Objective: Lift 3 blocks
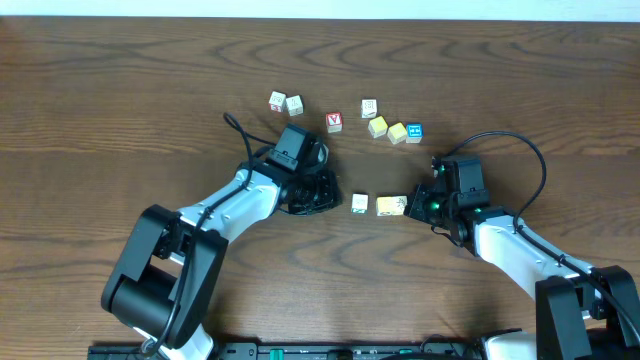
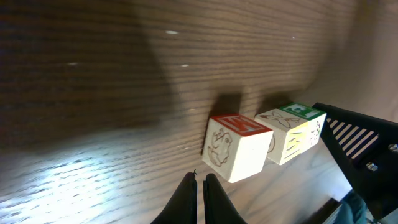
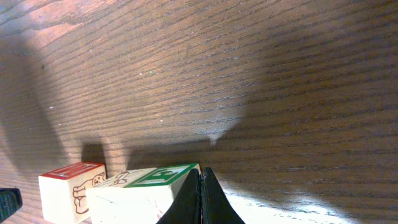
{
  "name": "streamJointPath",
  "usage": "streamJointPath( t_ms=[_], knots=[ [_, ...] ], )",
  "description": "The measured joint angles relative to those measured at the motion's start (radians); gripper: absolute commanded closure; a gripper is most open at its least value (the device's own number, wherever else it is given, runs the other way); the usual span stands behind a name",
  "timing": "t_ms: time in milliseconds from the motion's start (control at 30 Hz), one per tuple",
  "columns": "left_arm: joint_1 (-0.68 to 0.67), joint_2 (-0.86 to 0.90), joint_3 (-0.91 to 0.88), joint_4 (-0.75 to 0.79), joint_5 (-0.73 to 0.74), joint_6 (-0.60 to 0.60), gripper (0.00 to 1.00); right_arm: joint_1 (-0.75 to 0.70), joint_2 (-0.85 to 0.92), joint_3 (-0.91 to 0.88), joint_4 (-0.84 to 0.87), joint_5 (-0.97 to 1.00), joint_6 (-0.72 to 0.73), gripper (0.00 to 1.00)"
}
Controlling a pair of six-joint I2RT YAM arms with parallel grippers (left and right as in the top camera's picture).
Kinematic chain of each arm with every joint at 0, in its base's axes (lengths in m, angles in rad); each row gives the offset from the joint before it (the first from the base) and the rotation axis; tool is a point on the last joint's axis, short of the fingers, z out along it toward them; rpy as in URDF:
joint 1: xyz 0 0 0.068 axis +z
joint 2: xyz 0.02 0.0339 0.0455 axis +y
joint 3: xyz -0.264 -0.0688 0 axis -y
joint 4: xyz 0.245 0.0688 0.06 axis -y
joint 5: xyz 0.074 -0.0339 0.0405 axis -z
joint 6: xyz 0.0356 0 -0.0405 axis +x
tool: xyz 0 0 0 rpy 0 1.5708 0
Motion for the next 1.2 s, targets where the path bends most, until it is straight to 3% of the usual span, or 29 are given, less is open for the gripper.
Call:
streamJointPath(
  t_ms=[467,800,1200],
  knots=[
    [-0.023,0.003,0.0,0.093,-0.119,0.0,0.93,0.0,0.0,0.0,0.0,0.0,0.0,0.99],
    [-0.069,0.1,0.0,0.17,-0.118,-0.012,0.93,0.0,0.0,0.0,0.0,0.0,0.0,0.99],
    [-0.069,0.1,0.0,0.174,-0.103,-0.024,0.93,0.0,0.0,0.0,0.0,0.0,0.0,0.99]
  ],
)
